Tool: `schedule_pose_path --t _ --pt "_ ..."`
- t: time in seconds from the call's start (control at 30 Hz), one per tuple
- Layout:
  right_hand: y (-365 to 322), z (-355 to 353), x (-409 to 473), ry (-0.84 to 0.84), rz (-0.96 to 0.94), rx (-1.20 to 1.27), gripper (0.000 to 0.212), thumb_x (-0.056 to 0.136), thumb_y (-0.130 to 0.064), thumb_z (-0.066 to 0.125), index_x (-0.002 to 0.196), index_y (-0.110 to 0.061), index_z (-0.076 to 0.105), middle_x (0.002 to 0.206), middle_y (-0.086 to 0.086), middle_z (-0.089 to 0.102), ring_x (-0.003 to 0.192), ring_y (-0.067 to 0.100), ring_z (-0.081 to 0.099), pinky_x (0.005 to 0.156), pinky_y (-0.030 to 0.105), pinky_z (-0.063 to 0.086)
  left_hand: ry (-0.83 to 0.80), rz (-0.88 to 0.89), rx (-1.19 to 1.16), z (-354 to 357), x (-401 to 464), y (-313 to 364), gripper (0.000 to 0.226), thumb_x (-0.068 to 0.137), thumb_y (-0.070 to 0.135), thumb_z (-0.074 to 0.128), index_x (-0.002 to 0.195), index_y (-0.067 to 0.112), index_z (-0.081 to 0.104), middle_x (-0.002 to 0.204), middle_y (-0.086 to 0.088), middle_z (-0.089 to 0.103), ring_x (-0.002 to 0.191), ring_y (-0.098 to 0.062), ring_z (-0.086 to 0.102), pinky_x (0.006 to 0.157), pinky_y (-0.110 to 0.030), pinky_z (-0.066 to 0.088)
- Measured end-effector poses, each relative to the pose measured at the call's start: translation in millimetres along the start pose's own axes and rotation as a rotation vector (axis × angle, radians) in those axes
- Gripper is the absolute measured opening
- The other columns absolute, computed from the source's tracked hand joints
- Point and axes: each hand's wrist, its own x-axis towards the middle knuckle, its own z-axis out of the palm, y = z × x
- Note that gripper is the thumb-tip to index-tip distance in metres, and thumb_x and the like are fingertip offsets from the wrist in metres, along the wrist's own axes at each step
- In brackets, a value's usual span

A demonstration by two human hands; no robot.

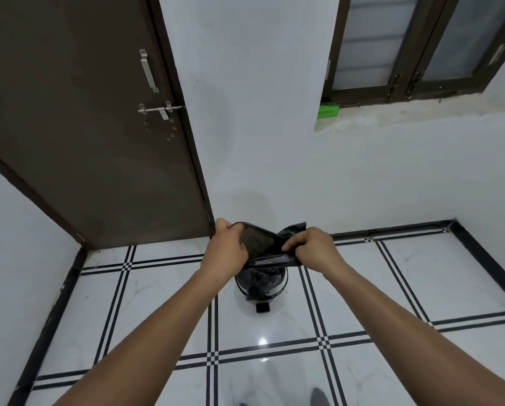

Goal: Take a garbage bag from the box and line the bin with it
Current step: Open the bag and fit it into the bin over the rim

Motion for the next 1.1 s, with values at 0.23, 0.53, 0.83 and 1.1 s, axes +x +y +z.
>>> schedule_pose_path --t 0.23,0.53,0.83,1.1 --pt "-16 15 -7 0.121 -0.066 -0.430 0.042 0.083 -0.010 0.049 0.099 -0.039 0.075 0.107 -0.004 0.065 0.090 0.022 0.064 0.063 0.026 0.042 0.074 0.031 0.316 -1 -7 2 0.043 0.082 0.000 0.067 0.120 0.009 0.048 0.131 -0.014 0.032 0.063 -0.020 0.047 0.059 -0.032 0.042" --pt "-22 18 7 0.126 0.031 0.355 0.025 0.074 0.002 0.074 0.080 -0.021 0.076 0.081 -0.001 0.071 0.071 0.017 0.065 0.062 0.022 0.055 0.147 -0.052 0.364 -13 9 2 0.031 0.100 0.039 0.055 0.108 0.010 0.063 0.113 -0.010 0.053 0.090 -0.030 0.064 0.065 -0.037 0.041" --pt "11 3 22 0.407 -0.011 -0.086 0.040 0.078 0.002 0.052 0.063 -0.029 0.073 0.100 -0.004 0.068 0.077 0.019 0.062 0.070 0.030 0.052 0.270 -0.039 0.371 -18 21 -13 0.008 0.089 0.003 0.064 0.082 0.005 0.063 0.121 -0.008 0.041 0.102 -0.026 0.046 0.058 -0.032 0.042" --pt "-5 1 29 0.139 0.065 0.539 0.040 0.074 -0.001 0.071 0.105 -0.027 0.070 0.101 0.004 0.075 0.083 0.021 0.074 0.082 0.041 0.063 -0.145 0.486 0.152 -10 31 -2 0.058 0.078 0.013 0.072 0.122 0.047 0.054 0.163 0.020 0.016 0.077 -0.014 0.066 0.068 -0.035 0.057"
